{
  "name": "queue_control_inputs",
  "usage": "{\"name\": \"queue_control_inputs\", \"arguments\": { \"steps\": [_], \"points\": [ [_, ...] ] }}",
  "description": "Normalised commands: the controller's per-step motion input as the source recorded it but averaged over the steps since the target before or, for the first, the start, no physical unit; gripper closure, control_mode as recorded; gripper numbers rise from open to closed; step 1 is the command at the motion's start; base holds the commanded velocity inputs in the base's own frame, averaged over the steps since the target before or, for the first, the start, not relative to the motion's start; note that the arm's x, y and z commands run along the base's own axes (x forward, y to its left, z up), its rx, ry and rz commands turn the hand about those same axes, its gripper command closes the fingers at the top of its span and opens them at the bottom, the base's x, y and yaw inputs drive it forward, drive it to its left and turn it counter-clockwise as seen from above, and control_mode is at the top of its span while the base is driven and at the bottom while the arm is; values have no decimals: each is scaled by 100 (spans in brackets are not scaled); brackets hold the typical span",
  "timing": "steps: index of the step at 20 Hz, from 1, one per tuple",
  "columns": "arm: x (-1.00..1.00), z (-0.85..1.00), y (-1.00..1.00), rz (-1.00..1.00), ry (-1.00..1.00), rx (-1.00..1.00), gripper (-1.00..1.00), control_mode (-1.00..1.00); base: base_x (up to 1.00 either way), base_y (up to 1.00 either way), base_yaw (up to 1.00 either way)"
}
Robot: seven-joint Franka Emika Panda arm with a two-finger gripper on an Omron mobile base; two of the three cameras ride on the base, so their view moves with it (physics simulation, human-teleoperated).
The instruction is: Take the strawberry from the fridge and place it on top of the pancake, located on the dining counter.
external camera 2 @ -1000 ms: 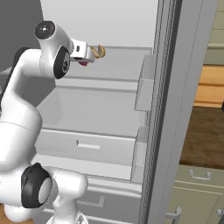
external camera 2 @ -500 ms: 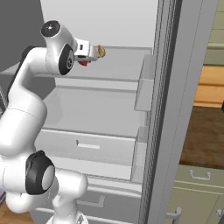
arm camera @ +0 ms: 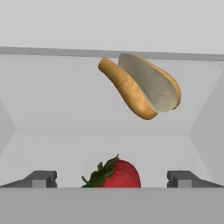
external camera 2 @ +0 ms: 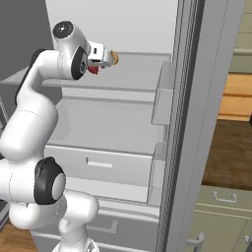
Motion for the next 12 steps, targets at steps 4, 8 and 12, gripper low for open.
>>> {"name": "queue_control_inputs", "arguments": {
  "steps": [4,8,12],
  "points": [
    [-1,-15,0,0,0,0,-100,-100,0,0,0],
    [0,-20,0,0,0,0,-100,-100,0,0,0],
    [6,-11,0,0,0,0,-100,-100,0,0,0]
  ]
}}
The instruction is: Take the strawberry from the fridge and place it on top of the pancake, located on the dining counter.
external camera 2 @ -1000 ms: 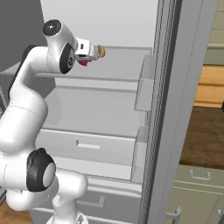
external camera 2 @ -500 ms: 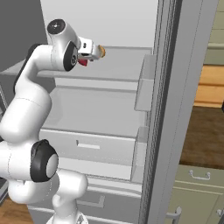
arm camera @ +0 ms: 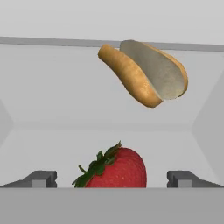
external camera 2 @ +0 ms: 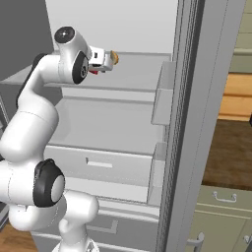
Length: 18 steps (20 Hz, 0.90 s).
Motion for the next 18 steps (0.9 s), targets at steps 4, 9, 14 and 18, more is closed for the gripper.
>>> {"name": "queue_control_inputs", "arguments": {
  "steps": [4,9,14,18],
  "points": [
    [8,-16,0,0,0,0,-100,-100,0,0,0],
    [2,-9,0,0,-2,0,-100,-100,0,0,0],
    [0,0,0,0,0,0,100,-100,0,0,0],
    [0,0,0,1,0,0,100,-100,0,0,0]
  ]
}}
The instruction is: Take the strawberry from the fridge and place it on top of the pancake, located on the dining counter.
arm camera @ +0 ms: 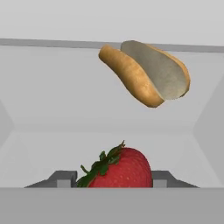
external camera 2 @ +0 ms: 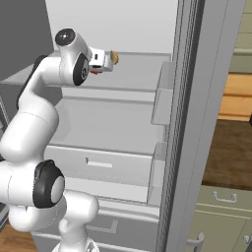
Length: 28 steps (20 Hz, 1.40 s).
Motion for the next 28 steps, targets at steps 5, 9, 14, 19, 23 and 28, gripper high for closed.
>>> {"name": "queue_control_inputs", "arguments": {
  "steps": [5,9,14,19,23,28],
  "points": [
    [-10,0,0,0,0,0,100,-100,0,0,0],
    [-74,3,8,0,-24,0,100,-100,0,0,0],
    [-96,31,3,1,-27,5,100,-100,0,0,0],
    [-100,29,0,0,14,4,100,-100,0,0,0],
    [-100,15,0,1,25,0,100,-100,0,0,0],
    [-100,-12,0,4,30,0,100,-100,0,0,0]
  ]
}}
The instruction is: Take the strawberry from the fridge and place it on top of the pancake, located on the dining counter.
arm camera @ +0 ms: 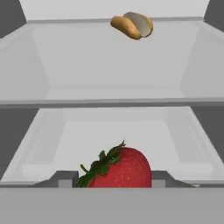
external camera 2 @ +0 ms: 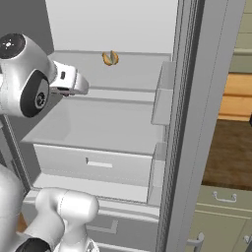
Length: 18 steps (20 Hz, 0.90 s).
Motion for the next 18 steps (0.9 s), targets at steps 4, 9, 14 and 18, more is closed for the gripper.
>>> {"name": "queue_control_inputs", "arguments": {
  "steps": [4,9,14,18],
  "points": [
    [-88,-81,8,6,27,-3,100,-100,0,0,0],
    [-55,-100,23,1,25,-10,100,-100,0,0,0],
    [-13,-76,4,0,25,-3,100,-100,0,0,0],
    [0,-23,-16,0,13,0,100,-100,0,0,0]
  ]
}}
